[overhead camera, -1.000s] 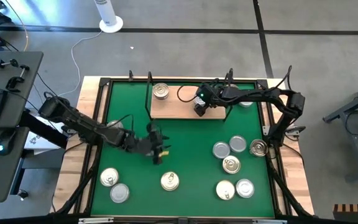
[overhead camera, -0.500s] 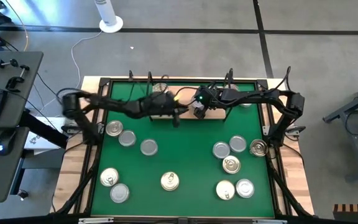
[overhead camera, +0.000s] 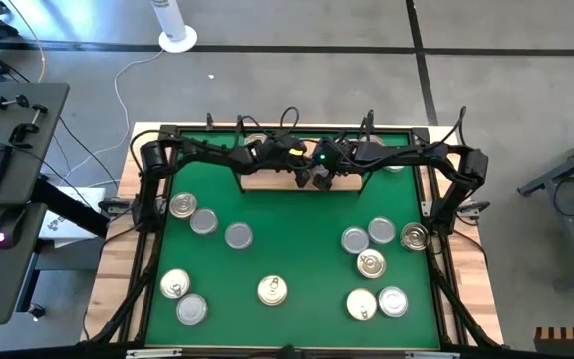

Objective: Stack canned seafood by type on shelf
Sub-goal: Put the green tuna can on the shelf

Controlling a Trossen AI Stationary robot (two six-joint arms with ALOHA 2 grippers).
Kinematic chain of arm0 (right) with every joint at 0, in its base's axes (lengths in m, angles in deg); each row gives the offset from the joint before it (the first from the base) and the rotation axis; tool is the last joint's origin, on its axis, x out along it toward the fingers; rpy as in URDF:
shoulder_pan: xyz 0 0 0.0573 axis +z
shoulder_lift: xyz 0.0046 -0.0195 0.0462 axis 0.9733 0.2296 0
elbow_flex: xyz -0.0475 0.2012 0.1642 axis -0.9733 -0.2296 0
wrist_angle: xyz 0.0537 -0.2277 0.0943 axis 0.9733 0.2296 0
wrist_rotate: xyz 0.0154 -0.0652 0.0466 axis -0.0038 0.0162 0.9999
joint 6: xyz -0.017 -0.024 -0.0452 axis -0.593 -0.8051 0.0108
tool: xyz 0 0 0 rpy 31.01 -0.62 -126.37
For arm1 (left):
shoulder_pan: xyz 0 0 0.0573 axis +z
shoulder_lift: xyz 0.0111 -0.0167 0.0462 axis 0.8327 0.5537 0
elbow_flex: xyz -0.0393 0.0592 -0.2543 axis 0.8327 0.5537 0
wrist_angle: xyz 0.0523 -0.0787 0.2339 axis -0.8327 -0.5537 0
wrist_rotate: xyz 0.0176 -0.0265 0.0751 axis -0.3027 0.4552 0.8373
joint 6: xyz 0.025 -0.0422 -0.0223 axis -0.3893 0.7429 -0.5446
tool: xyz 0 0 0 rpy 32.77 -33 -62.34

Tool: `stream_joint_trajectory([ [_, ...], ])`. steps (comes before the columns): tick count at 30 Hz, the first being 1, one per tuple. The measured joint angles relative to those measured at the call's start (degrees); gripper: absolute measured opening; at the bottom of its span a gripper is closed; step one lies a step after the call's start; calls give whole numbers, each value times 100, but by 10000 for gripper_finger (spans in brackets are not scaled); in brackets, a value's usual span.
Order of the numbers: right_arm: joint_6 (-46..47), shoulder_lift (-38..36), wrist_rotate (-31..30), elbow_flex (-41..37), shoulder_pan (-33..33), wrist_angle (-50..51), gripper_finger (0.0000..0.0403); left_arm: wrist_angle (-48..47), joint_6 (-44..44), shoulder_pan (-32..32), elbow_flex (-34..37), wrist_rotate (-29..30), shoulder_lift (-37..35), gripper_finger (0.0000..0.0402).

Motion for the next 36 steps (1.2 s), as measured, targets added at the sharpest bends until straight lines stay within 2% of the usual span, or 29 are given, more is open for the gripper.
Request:
stream_joint_trajectory([
  [9,-383,46,138,-76,-4,-143,399,-173,4,157,-20,-182,67,0],
  [17,-145,-55,129,-76,12,278,398,-422,-4,219,-25,-123,56,0],
  [28,100,-714,-407,-59,318,555,398,-33,0,217,7,-63,81,0],
  [32,92,-866,-561,40,443,638,392,127,2,215,34,-51,-40,0],
  [36,89,-865,-498,44,461,680,369,-38,-100,201,11,-88,-472,0],
])
